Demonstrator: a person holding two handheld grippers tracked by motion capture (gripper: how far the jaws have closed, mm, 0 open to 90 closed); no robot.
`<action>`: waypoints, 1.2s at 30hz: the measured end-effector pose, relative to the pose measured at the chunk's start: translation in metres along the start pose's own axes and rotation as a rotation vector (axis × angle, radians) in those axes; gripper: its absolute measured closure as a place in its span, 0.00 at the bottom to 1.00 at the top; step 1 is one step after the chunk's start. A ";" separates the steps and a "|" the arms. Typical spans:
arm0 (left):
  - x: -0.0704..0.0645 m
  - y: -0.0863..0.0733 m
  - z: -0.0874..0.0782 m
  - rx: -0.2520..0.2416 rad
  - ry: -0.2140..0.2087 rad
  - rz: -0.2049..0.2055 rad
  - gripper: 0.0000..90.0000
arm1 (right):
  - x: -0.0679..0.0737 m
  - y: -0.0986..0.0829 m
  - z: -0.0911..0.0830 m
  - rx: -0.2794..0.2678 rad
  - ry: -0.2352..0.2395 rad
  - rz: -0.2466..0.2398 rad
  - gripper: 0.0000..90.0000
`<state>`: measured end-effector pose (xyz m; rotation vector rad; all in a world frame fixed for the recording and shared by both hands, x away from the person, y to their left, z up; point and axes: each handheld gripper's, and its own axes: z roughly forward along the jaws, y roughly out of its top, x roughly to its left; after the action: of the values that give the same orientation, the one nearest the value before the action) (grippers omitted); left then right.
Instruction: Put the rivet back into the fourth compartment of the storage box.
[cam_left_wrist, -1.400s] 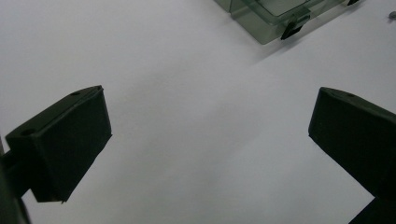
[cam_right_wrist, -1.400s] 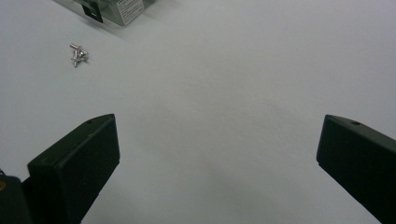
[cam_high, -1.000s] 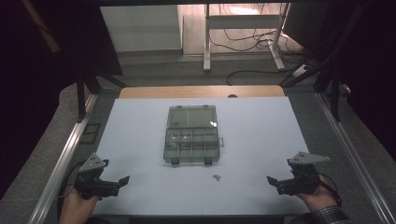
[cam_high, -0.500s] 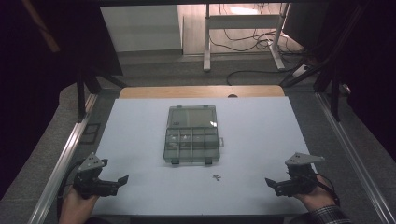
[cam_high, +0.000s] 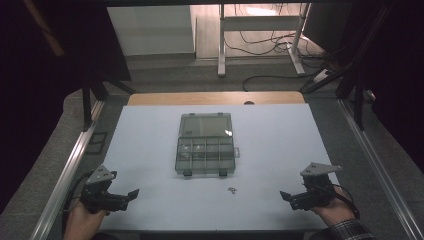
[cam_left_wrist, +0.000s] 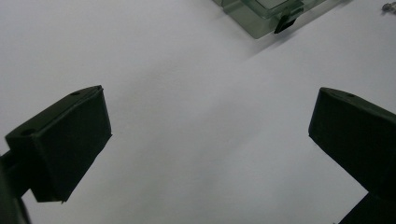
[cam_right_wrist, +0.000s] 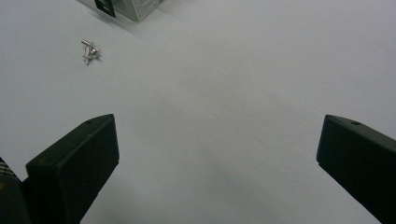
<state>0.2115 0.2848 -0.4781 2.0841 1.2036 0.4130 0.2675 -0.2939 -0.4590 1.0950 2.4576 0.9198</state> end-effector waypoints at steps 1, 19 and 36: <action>0.000 0.000 0.000 0.000 0.000 0.000 0.00 | 0.000 0.000 0.000 0.000 0.000 0.000 0.00; 0.001 0.000 0.000 0.010 0.012 0.004 0.00 | 0.010 0.016 0.013 0.019 0.037 -0.013 0.00; 0.000 -0.001 0.001 0.024 0.026 0.010 0.00 | 0.018 0.035 0.028 0.046 0.069 -0.050 0.00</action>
<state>0.2116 0.2841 -0.4795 2.1123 1.2190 0.4337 0.2893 -0.2504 -0.4572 1.0282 2.5614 0.9054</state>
